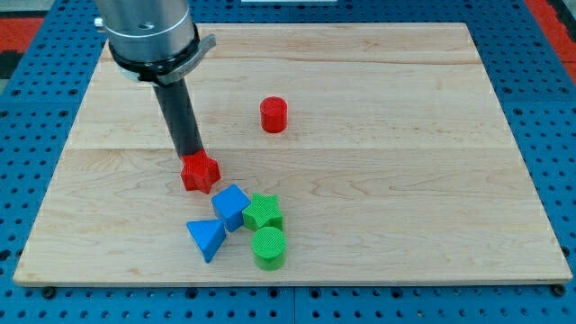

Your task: Push the red circle towards left

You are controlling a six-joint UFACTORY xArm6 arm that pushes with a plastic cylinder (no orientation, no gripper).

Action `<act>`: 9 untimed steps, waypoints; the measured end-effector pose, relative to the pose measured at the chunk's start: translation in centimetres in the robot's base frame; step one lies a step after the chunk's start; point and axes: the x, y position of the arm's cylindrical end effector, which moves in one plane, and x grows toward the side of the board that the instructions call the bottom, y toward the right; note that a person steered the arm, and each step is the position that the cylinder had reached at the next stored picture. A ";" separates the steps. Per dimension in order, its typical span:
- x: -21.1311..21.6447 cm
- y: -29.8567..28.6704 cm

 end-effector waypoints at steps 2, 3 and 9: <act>0.3 5.1; -2.7 5.0; -2.8 9.0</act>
